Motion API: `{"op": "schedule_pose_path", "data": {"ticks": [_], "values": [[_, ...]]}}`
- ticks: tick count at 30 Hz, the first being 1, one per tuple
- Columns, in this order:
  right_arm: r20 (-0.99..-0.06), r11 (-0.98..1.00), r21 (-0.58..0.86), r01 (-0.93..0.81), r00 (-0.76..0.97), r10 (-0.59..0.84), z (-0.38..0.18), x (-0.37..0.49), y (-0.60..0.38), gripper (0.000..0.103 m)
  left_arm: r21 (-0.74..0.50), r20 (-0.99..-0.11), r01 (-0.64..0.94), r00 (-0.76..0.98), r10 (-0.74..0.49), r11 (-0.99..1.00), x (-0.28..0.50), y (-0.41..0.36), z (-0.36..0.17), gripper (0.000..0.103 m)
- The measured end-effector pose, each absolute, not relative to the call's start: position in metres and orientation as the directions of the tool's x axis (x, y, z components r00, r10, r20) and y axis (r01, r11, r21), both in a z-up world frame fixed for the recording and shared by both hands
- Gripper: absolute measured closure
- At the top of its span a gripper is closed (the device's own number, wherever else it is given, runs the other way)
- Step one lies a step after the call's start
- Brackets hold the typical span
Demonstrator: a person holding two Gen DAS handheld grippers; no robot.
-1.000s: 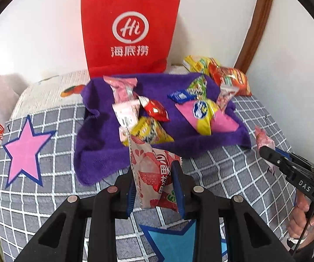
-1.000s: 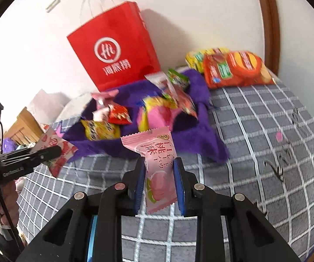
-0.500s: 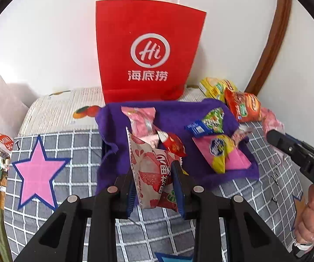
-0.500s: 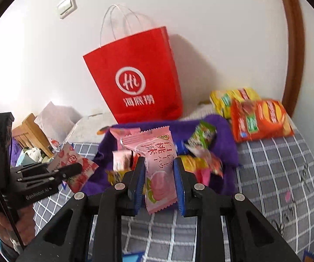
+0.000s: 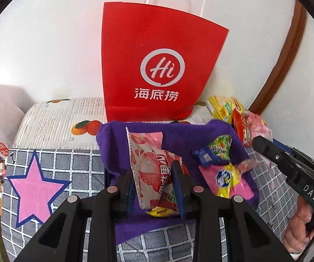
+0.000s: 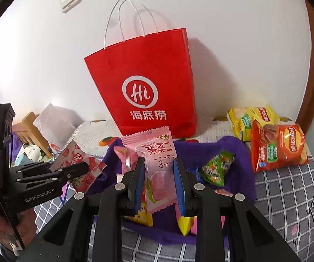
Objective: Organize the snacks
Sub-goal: 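Lower the peach packet onto the towel and open right tool while left holds strawberry packet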
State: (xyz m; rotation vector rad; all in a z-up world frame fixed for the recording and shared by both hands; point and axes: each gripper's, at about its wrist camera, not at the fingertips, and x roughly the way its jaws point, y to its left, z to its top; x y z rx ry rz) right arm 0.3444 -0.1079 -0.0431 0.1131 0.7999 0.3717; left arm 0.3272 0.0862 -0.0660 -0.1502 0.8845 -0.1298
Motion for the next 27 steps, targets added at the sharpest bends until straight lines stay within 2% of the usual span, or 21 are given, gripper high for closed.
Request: {"op": "schedule_pose_path", "data": {"ticks": [7,13,21,27], "values": [[-0.672,0.924,0.234,-0.304,0.635,0.379,-0.039,0.368,-0.096,0.077,-0.199,-0.749,0.037,0.638,-0.177,0.979,0.339,0.090,-0.076,0.075],[-0.680,0.914,0.258,-0.314,0.612,0.403,-0.054,0.378,-0.092,0.077,-0.186,-0.778,0.020,0.608,-0.160,0.982,0.350,0.090,-0.089,0.075],[-0.746,0.930,0.213,-0.301,0.564,0.353,-0.074,0.389,-0.101,0.077,-0.180,-0.793,0.013,0.590,-0.154,0.983,0.351,0.089,-0.097,0.075],[-0.823,0.924,0.217,-0.314,0.451,0.346,-0.102,0.403,-0.102,0.077,-0.173,-0.789,0.014,0.596,-0.148,0.985,0.350,0.088,-0.097,0.075]]}}
